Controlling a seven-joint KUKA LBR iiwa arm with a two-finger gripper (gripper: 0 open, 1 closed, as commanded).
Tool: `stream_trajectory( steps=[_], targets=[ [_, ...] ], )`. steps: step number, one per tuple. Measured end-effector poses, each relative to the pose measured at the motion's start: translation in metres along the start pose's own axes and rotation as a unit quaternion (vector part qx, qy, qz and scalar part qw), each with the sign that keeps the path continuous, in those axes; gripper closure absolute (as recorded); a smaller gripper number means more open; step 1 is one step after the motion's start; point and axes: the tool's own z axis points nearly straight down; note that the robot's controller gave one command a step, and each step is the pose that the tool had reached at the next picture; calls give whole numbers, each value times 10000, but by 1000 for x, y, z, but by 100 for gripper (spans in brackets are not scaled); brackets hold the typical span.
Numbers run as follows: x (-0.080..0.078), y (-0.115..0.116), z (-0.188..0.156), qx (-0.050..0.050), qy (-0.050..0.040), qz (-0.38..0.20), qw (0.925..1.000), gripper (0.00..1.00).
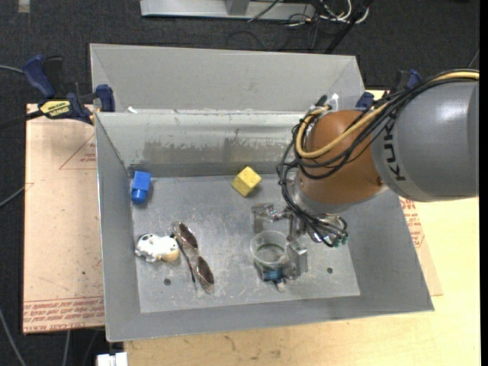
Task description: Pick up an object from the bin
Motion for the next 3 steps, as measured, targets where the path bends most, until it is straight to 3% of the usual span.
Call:
stream_trajectory(
  steps=[1, 2, 3],
  targets=[
    [27, -8, 28, -7, 9, -172, 9999, 0],
    [41, -9, 26, -9, 12, -652, 9979, 100],
    [41, -9, 26, -9, 11, -652, 9979, 100]
  ],
)
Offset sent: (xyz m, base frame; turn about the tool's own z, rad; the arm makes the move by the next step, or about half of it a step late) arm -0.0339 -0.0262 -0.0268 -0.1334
